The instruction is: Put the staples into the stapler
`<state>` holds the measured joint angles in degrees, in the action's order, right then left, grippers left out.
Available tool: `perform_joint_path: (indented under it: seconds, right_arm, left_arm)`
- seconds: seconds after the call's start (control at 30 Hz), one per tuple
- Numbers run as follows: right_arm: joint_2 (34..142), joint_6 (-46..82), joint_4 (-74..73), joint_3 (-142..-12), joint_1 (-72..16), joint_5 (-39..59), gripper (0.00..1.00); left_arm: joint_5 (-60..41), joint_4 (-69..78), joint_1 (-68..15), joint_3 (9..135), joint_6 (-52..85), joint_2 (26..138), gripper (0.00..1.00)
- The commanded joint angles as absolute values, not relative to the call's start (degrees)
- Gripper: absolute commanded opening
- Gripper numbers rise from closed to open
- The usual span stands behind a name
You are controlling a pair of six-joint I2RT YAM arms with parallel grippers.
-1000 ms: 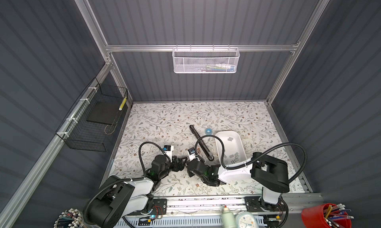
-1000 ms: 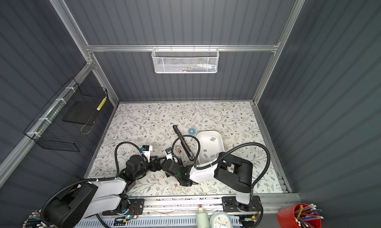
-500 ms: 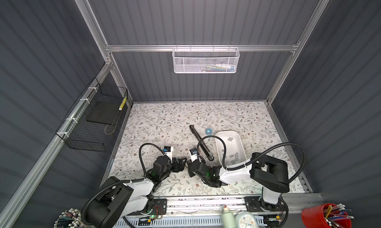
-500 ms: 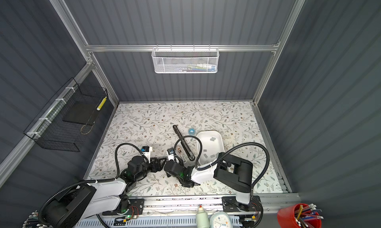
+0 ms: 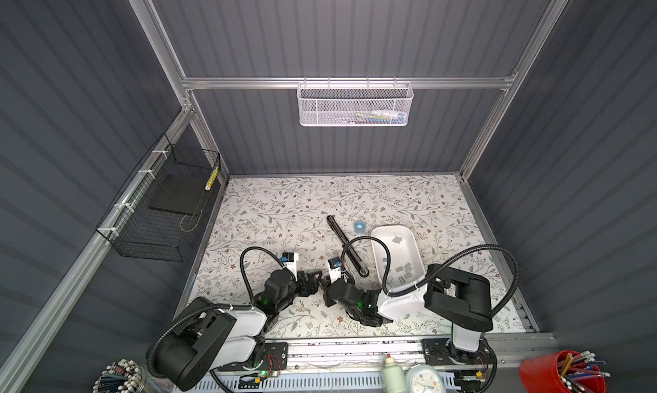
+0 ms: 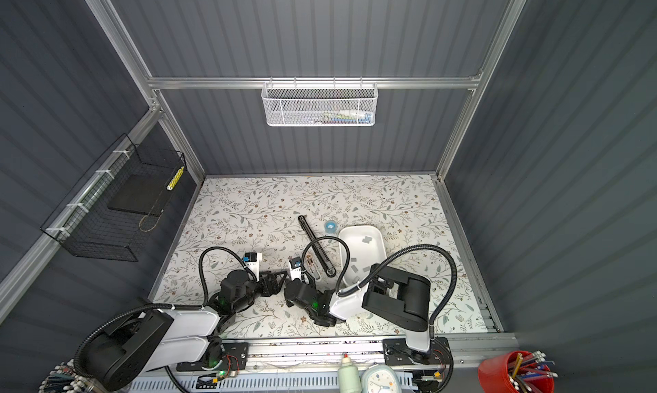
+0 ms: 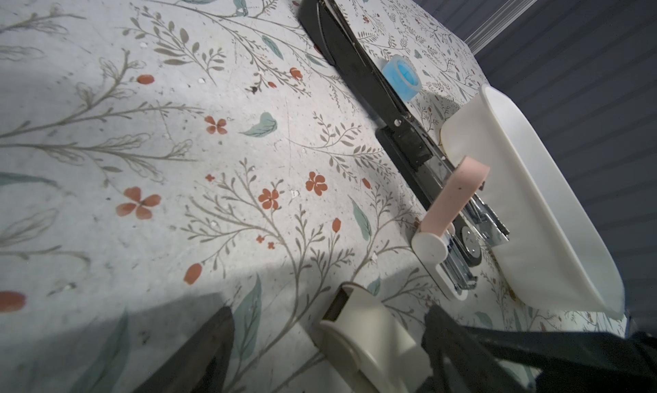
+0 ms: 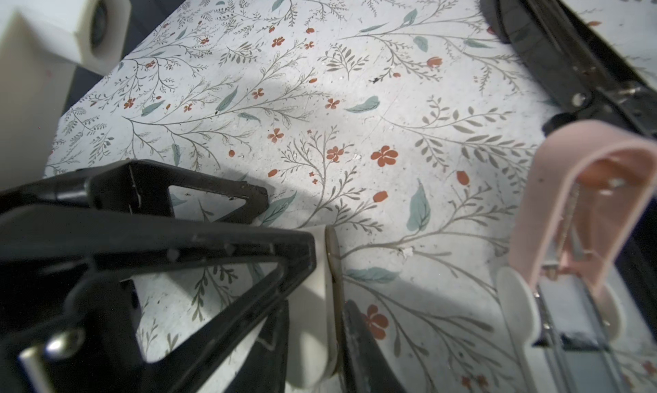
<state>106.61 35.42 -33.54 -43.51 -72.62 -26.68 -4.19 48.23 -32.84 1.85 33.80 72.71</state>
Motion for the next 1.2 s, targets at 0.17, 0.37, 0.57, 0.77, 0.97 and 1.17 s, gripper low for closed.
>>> perform_joint_path:
  seconds: [0.17,0.37,0.57,0.77,0.97,1.17]
  right_arm:
    - [104.32,34.16,-21.56,-41.71,-73.15,-26.34,0.36]
    - [99.82,30.84,-19.9,-42.48,-73.12,-28.22,0.37]
    - [97.38,32.34,-19.95,-40.83,-73.09,-29.14,0.41]
    - [100.54,33.36,-20.08,-40.14,-73.08,-30.06,0.39]
    - [104.13,34.63,-18.24,-42.72,-72.87,-30.2,0.38]
    - [105.91,33.69,-18.98,-42.69,-71.4,-29.61,0.37]
  left_arm:
    - [-4.4,37.55,-33.49,5.06,34.44,73.26,0.87]
    - [0.91,22.54,-33.49,10.11,32.44,64.67,0.91]
    - [8.64,7.6,-33.48,13.67,32.61,52.3,0.95]
    - [13.27,-3.09,-33.48,14.72,38.42,41.85,1.0]
    - [11.82,-9.91,-33.49,16.35,40.19,37.27,1.0]
    - [8.46,-9.31,-33.48,14.24,43.0,33.52,1.0]
